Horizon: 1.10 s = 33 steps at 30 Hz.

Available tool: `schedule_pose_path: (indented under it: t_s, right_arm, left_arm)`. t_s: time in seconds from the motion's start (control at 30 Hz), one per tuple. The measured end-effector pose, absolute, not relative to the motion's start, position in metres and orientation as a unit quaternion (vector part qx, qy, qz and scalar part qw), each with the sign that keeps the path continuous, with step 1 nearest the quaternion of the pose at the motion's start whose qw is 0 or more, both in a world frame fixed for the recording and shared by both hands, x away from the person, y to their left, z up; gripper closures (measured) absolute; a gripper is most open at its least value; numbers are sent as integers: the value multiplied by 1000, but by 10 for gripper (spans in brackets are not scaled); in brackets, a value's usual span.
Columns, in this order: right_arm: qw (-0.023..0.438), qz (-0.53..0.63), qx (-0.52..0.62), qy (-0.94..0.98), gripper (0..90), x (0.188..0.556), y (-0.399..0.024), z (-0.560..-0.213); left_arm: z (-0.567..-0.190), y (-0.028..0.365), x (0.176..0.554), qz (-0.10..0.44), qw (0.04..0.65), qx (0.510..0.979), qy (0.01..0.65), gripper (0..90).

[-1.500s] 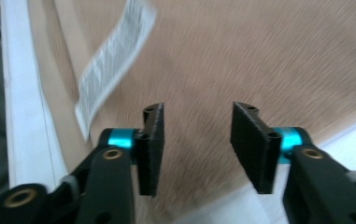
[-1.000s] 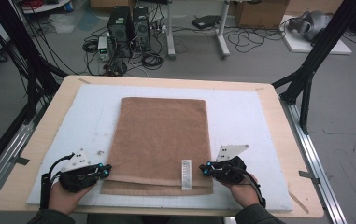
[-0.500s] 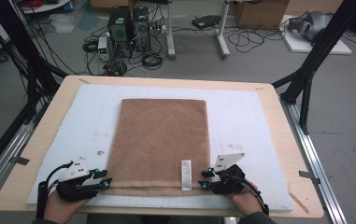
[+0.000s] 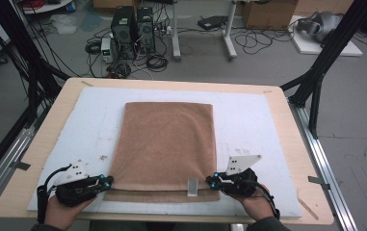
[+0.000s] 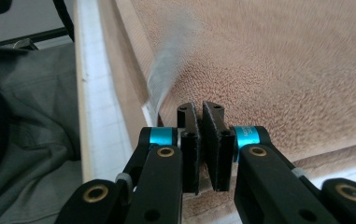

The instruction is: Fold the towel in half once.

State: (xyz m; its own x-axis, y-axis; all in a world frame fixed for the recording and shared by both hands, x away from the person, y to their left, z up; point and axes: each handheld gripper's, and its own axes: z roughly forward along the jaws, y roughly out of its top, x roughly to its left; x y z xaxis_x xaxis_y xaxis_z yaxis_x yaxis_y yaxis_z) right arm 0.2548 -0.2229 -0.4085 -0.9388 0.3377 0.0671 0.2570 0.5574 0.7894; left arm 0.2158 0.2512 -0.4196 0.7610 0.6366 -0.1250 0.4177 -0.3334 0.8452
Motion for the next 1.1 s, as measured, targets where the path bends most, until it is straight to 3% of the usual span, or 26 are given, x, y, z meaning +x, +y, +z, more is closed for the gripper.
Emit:
schedule_pose_path:
  t_s: [0.23, 0.37, 0.43, 0.5, 0.9, 1.0, 1.1]
  right_arm:
    - [19, 431, 154, 889, 840, 241, -224, -410]
    - [6, 433, 169, 885, 749, 244, -226, -418]
    - [13, 440, 180, 880, 645, 247, -228, -417]
    - [19, 446, 189, 875, 621, 251, -230, -416]
    - [56, 448, 238, 860, 385, 286, -228, -416]
    - [60, 449, 246, 857, 308, 296, -227, -413]
    - [63, 456, 255, 850, 298, 306, -226, -408]
  left_arm:
    - [-437, 252, 207, 102, 446, 826, 330, 826]
    - [-438, 252, 212, 113, 442, 823, 339, 662]
    - [-436, 253, 217, 113, 446, 819, 344, 605]
    - [-435, 253, 222, 115, 450, 814, 348, 567]
    - [-423, 256, 258, 121, 474, 794, 361, 464]
    - [-417, 251, 268, 134, 471, 794, 359, 398]
    - [-411, 247, 278, 141, 473, 794, 354, 360]
